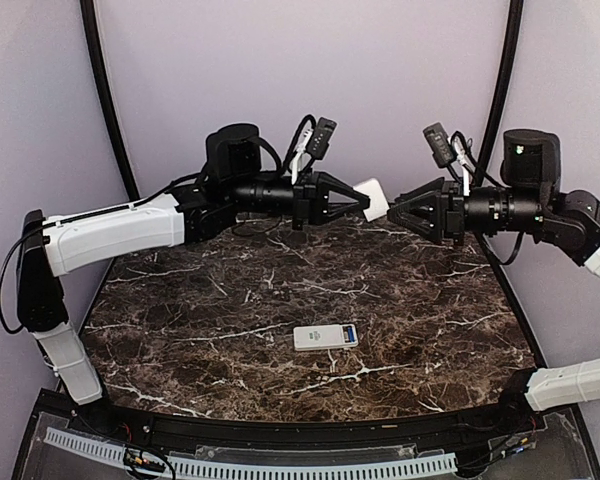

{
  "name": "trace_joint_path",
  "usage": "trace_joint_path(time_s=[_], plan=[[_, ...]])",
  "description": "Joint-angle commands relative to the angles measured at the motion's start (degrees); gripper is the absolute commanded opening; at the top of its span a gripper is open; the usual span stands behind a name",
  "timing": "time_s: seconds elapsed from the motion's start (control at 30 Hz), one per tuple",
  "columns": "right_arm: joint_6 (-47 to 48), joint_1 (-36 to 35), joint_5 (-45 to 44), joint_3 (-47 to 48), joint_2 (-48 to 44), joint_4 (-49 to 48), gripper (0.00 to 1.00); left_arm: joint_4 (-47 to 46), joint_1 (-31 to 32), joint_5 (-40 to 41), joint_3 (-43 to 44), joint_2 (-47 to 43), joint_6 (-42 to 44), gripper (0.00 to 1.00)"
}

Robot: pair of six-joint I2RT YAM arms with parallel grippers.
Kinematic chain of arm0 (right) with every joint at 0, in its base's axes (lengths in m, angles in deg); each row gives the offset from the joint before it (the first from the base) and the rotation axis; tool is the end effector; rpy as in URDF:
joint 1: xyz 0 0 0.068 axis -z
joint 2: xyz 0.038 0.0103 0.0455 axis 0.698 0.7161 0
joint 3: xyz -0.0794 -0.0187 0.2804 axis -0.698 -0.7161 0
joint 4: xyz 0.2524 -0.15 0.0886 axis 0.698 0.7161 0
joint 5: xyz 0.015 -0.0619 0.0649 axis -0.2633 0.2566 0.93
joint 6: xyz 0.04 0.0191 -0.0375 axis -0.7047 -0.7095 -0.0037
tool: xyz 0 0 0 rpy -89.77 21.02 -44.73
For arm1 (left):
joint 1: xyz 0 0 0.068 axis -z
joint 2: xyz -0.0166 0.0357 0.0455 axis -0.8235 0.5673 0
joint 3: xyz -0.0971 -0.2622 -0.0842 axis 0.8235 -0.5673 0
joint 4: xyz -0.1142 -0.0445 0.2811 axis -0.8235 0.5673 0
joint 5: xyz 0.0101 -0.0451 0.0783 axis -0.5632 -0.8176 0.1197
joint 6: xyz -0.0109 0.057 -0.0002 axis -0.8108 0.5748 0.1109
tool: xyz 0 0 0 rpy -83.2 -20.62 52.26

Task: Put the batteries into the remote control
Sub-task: Pass from the left arm to the right

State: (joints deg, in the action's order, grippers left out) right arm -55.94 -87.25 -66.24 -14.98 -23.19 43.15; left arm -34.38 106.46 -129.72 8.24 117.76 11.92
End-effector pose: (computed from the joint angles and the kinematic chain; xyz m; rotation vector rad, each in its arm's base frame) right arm 0.1706 0.1813 0.4565 -0.8462 1.7024 0.9908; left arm 0.2738 -0.3860 0.4086 1.1550 1.2075 -1.4832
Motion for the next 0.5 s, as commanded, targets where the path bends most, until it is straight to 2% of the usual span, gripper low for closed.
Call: trace_joint_path(time_s=[0.0, 0.07, 0.2, 0.37, 0.47], plan=[[2.9, 2.2, 3.6, 2.6, 1.6, 11.1, 0.48, 11.0, 0.0, -2.2, 1.1, -2.2, 5.3, 0.00], [3.5, 2.5, 4.7, 3.6, 2.8, 10.9, 0.45, 11.9, 0.0, -3.1, 1.2, -2.1, 5.9, 0.00], [4.2, 2.8, 4.9, 4.2, 4.3, 8.8, 0.31, 13.4, 0.1, -3.4, 1.4, -2.4, 7.8, 0.00], [4.4, 3.3, 8.3, 4.5, 6.9, 5.7, 0.30, 14.1, 0.1, -3.9, 1.5, -2.4, 8.5, 0.00], [4.3, 3.4, 9.3, 4.6, 8.1, 4.5, 0.25, 14.4, 0.1, -4.3, 1.4, -2.4, 8.6, 0.00]])
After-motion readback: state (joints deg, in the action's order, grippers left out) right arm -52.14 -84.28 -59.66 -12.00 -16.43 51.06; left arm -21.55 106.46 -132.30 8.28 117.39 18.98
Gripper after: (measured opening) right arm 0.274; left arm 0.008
